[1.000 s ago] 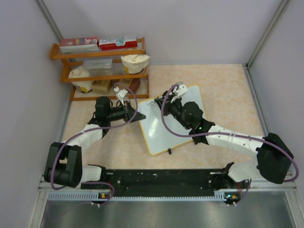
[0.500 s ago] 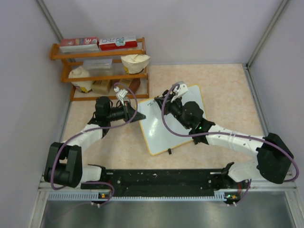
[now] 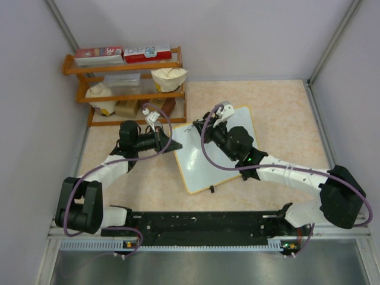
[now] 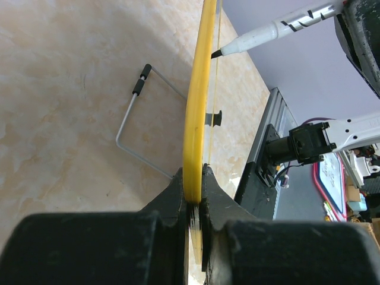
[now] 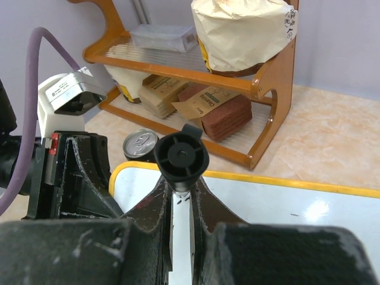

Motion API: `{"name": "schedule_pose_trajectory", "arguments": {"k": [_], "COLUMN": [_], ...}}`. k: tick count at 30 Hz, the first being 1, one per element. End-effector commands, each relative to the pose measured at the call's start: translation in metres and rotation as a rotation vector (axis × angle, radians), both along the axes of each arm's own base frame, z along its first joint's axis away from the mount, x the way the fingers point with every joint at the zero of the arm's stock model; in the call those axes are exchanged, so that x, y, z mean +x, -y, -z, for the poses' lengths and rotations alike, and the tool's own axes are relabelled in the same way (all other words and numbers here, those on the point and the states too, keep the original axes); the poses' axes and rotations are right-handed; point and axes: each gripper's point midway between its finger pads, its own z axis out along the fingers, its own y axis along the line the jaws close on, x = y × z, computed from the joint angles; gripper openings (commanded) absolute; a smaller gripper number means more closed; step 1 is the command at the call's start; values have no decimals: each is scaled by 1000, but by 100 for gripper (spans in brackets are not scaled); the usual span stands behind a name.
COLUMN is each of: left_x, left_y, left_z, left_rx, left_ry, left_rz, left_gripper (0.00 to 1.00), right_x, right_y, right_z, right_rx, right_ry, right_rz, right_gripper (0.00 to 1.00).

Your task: Write a sentence on the whiteboard

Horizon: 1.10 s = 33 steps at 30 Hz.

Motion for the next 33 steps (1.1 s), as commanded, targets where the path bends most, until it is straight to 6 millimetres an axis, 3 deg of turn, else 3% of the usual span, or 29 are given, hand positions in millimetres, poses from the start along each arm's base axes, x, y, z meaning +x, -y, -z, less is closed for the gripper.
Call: {"name": "schedule_pose_trajectory", "arguments": {"k": [1,18,24,28,33], "left_x": [1,3,3,4,4], "left_y": [-3,-3,-3,-3,-3], "left_z": [17,17,21,20,18], "left_rx": [62,63,62,61,60], "left_ry": [79,81,75,75,80], "left_rz": [4,-4,-4,-3,-6], "left_gripper": [0,0,0,0,0], "right_x": [4,-16,-23,-23,-27], "right_y": [-1,11,15,15,17], "right_z": [-10,46,57,48,6], "right_rx": [28,-31,-28,-16,64], "right_ry": [10,-105,-125,-116,-57], "right_rz": [20,-13,-31,-33,-47], "right_gripper": [0,0,0,0,0]}}
